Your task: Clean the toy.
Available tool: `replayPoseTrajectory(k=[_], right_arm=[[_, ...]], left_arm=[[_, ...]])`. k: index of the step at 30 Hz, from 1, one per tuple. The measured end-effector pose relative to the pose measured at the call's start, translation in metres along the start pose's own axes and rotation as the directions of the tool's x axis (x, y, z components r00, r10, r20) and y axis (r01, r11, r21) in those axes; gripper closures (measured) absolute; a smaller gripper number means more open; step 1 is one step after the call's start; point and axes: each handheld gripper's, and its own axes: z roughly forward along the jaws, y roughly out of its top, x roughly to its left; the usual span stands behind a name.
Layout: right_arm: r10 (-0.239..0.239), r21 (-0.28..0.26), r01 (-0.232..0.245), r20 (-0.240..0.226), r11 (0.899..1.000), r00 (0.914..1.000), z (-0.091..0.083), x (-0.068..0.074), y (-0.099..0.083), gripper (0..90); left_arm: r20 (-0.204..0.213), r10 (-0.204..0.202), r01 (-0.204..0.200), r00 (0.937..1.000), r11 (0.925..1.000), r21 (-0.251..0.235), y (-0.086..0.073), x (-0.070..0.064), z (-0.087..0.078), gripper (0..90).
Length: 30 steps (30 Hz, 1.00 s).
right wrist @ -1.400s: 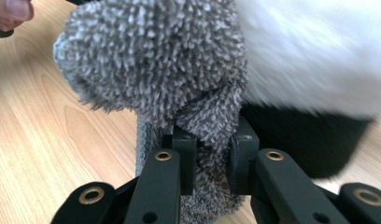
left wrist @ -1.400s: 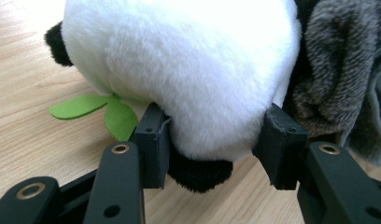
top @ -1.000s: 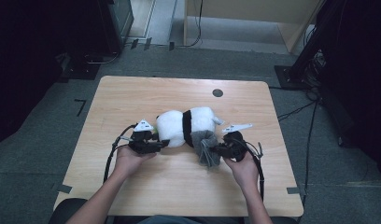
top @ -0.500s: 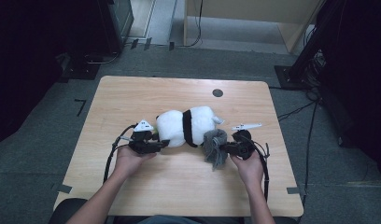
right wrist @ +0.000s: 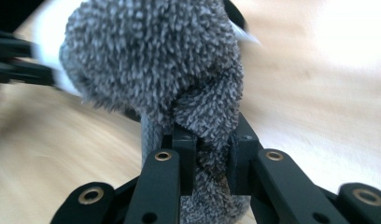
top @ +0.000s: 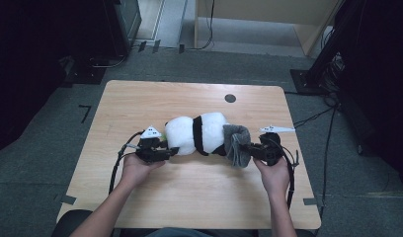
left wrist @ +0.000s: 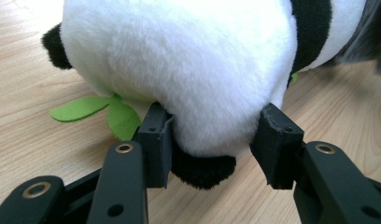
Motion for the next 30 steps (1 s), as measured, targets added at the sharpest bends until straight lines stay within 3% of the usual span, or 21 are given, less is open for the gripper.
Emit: replayPoseTrajectory(k=[4, 8, 13, 17, 20, 23, 25, 30], right_arm=[[-0.089, -0.048, 0.087, -0.048, 0.995, 0.9948, -0.017, 0.033, 0.016, 78.2], [-0.154, -0.067, 0.146, -0.141, 0.987, 0.9780, -0.012, 0.065, 0.027, 78.2], [-0.204, -0.022, 0.205, -0.243, 0.978, 0.9484, 0.023, 0.098, 0.033, 78.2], [-0.227, 0.028, 0.245, -0.292, 0.969, 0.9290, 0.059, 0.112, 0.032, 78.2], [-0.223, 0.080, 0.254, -0.284, 0.964, 0.9327, 0.084, 0.109, 0.029, 78.2], [-0.215, 0.116, 0.249, -0.245, 0.962, 0.9453, 0.097, 0.096, 0.022, 78.1], [-0.189, 0.116, 0.223, -0.251, 0.968, 0.9494, 0.096, 0.087, 0.017, 78.1], [-0.188, 0.141, 0.223, -0.223, 0.965, 0.9565, 0.083, 0.071, 0.008, 78.1]], left_arm=[[-0.005, 0.009, -0.009, 1.0000, 1.0000, -0.004, 0.000, -0.001, 0.000, 52.8], [-0.005, 0.007, -0.007, 1.0000, 1.0000, -0.006, 0.000, -0.002, 0.000, 52.9], [-0.004, 0.008, -0.008, 1.0000, 0.9999, -0.006, 0.000, -0.001, 0.000, 53.0], [-0.004, 0.007, -0.007, 1.0000, 1.0000, -0.006, 0.000, -0.001, 0.000, 53.0], [-0.004, 0.009, -0.009, 1.0000, 1.0000, -0.004, 0.000, -0.002, 0.000, 53.0], [-0.003, 0.016, -0.016, 0.9999, 0.9999, 0.000, 0.000, -0.002, 0.000, 53.2], [-0.002, 0.020, -0.020, 0.9998, 0.9998, 0.001, 0.000, -0.002, 0.000, 53.3], [-0.001, 0.019, -0.019, 0.9998, 0.9998, 0.003, 0.000, -0.002, 0.000, 53.6]])
